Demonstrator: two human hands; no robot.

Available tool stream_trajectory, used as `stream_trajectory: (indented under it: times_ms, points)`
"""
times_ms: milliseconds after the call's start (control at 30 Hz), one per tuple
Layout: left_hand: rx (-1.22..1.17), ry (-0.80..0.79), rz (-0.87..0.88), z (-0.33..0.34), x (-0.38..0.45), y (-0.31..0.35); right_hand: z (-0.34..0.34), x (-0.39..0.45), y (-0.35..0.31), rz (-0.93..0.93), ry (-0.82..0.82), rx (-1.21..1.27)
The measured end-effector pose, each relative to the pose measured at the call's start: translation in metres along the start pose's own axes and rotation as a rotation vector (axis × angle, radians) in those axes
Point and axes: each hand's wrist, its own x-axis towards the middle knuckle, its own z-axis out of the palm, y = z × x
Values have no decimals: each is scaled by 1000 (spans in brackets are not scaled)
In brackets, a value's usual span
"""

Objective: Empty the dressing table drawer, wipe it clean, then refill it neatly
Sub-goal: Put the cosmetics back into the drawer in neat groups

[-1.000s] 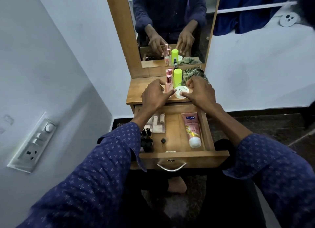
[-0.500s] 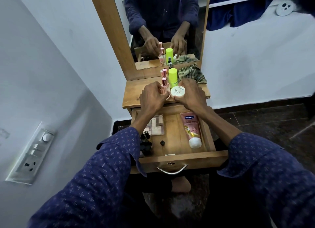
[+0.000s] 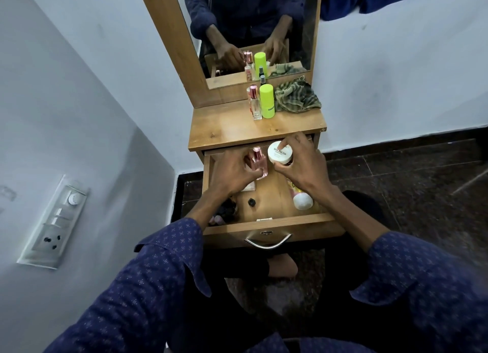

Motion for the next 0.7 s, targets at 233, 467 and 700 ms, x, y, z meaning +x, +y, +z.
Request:
stream_trajectory:
  times_ms: [233,467,700]
  points:
    - [100,-139,-49,18,0,-7,25,12,7,-4,-262,-51]
    - [101,-233,-49,27,4,-13,41,17,10,-21,-274,-109]
    - [62,-223,-48,26,5,-14,41,16,11,-12,-275,-91]
